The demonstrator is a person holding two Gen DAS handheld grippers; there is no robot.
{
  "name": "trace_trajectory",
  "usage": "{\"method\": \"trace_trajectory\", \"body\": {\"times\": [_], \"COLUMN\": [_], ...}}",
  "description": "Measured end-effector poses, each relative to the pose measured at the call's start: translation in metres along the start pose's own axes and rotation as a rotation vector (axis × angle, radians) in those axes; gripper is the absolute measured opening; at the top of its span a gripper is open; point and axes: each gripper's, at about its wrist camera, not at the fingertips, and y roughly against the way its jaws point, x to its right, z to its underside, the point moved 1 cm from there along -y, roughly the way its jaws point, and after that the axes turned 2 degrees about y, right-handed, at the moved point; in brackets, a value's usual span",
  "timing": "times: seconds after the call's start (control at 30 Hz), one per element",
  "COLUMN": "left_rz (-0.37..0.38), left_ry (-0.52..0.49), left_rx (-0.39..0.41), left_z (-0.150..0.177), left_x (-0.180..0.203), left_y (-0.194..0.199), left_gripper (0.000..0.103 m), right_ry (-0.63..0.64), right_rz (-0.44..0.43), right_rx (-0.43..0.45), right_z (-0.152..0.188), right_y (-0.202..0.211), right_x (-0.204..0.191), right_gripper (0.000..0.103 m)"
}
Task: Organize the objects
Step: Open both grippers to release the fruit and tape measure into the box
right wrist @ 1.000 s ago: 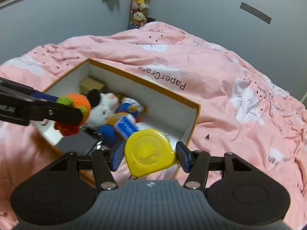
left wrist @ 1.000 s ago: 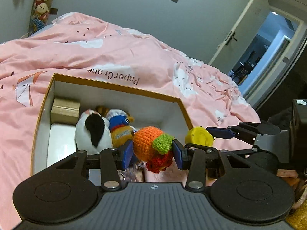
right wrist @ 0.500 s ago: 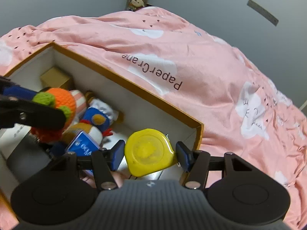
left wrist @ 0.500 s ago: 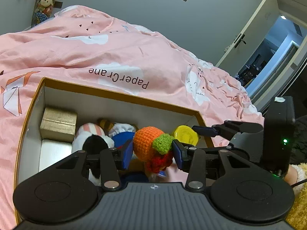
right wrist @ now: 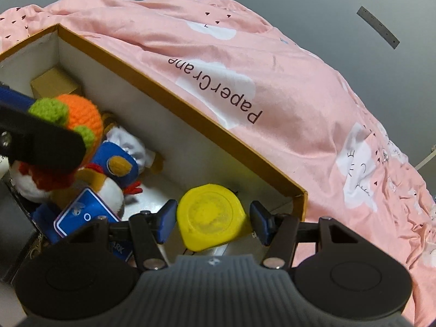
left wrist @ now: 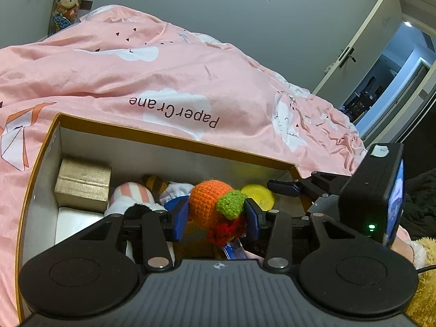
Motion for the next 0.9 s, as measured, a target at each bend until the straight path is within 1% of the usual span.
{"method": "trace_trajectory", "body": {"times": [0.23, 0.37, 0.47, 0.57, 0.67, 0.73, 0.8, 0.83, 0.9], "left_rz": [-0.001, 0.000, 0.011, 0.009, -0.007, -0.017, -0.034, -0.040, -0.041], "left_ry": [-0.014, -0.046, -0.068, -0.092, -0.110, -0.120, -0.137, -0.144, -0.153], "left_rx": [0.003, 0.008, 0.012, 0.012, 0.003, -0.007, -0.014, -0.019, -0.028], "left_z": [-0.003, -0.008, -0.011, -0.013, -0.013, -0.013, -0.012, -0.011, -0.009], "left_x": [0.004, 0.013, 0.023, 0.030, 0.034, 0.034, 0.035, 0.035, 0.035], "left_y": [-0.004, -0.009, -0.014, -0.020, -0.029, -0.035, -0.041, -0.044, -0.049], "left_gripper": [0.050, 0.050, 0.050, 0.050, 0.050, 0.050, 0.050, 0.050, 0.050], "right_ry": [-0.002, -0.001, -0.014, -0.076, -0.140, -0.179, -0.230, -0.258, -0.331], "right_rz": [0.013, 0.025, 0.061, 0.097, 0.122, 0.158, 0.222, 0.237, 0.223], "right_rx": [0.032, 0.083, 0.130, 0.164, 0.175, 0.167, 0.135, 0.121, 0.108], "right_z": [0.002, 0.009, 0.017, 0.023, 0.028, 0.032, 0.037, 0.039, 0.044], "right_y": [0.016, 0.040, 0.060, 0.073, 0.079, 0.079, 0.077, 0.075, 0.073], "right_x": [0.007, 0.008, 0.012, 0.021, 0.029, 0.032, 0.034, 0.035, 0.037], "right_gripper": [0.060, 0.060, 0.060, 0.061, 0.061, 0.061, 0.061, 0.062, 0.063]}}
